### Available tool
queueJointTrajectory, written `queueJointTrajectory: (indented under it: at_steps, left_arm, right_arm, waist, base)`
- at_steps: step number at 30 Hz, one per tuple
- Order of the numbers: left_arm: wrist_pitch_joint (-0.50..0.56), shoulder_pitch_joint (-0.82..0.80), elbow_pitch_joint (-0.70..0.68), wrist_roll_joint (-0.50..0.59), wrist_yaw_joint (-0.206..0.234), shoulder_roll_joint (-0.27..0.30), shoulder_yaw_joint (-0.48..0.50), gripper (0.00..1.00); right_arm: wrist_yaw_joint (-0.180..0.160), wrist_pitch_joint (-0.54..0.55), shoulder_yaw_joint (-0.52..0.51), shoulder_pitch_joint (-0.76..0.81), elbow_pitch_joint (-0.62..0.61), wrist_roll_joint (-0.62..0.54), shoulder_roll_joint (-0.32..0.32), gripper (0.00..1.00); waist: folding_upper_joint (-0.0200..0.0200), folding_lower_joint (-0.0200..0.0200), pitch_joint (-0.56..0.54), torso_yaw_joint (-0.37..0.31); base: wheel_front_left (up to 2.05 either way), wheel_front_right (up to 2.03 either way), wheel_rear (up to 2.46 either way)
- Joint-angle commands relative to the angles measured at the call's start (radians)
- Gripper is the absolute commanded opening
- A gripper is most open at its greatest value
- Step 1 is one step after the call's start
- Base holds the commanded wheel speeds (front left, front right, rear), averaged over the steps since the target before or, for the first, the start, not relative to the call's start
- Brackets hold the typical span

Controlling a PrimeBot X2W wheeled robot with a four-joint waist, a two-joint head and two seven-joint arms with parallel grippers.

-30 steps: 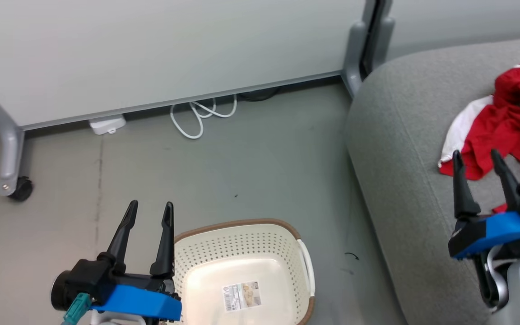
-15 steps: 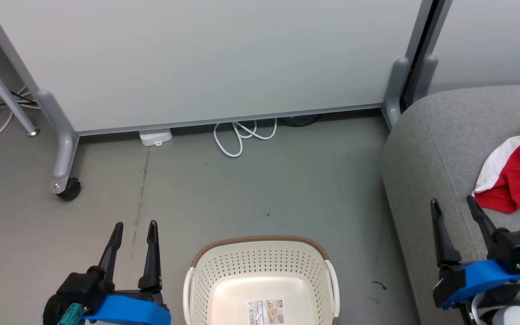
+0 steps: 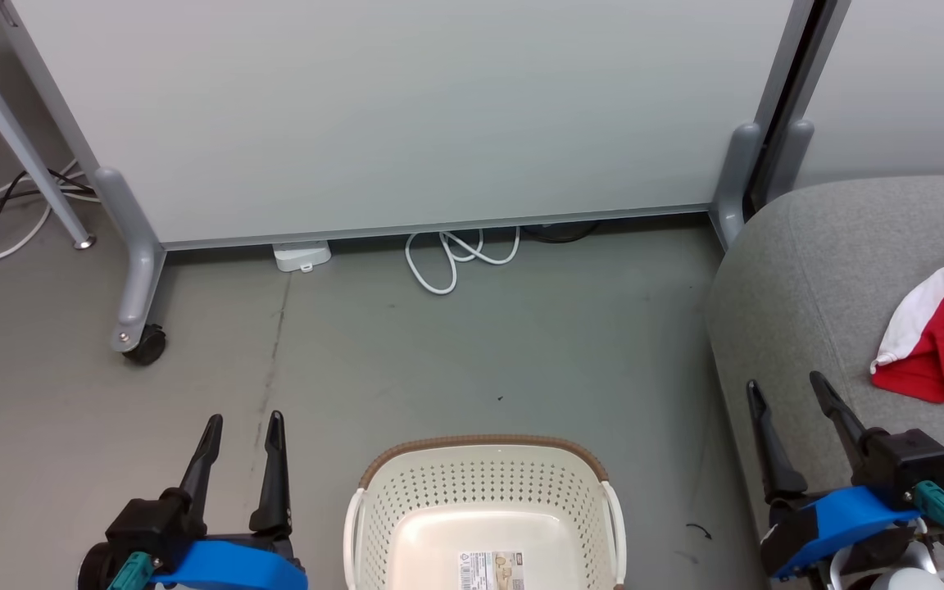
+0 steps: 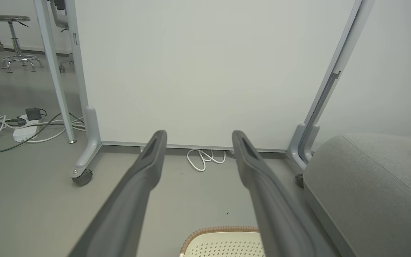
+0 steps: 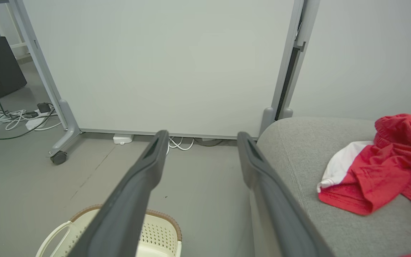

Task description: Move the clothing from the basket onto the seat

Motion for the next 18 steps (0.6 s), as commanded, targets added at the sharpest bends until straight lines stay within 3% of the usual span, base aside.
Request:
queueJointTrajectory:
  at_steps: [1,15,16,18]
  left_arm:
    - [-0.005,-0.009,0.002,-0.005,-0.001,0.004,0.0,1.0]
    - [-0.005,-0.001,-0.004,-0.018,-0.001,0.006,-0.008,1.0]
    - [0.0,0.001,0.002,-0.017,0.0,0.001,-0.007,0.0]
    - [0.004,0.012,0.017,-0.019,0.0,-0.003,-0.007,0.0]
  right_arm:
    - [0.0,0.002,0.002,0.012,-0.003,0.001,0.002,1.0]
    - [0.0,0.0,0.001,0.013,-0.002,0.01,0.002,1.0]
    - [0.0,0.0,0.0,0.0,0.005,0.009,0.0,0.0]
    - [0.0,0.0,0.0,0.003,0.024,0.009,0.001,0.0]
  waist:
    - [0.0,0.0,0.001,0.001]
    - [0.0,0.0,0.013,0.0]
    - [0.0,0.0,0.013,0.0]
    - [0.0,0.0,0.013,0.0]
  base:
    - [0.0,0.0,0.0]
    - [0.0,0.0,0.0]
    - [0.0,0.0,0.0]
    - [0.0,0.0,0.0]
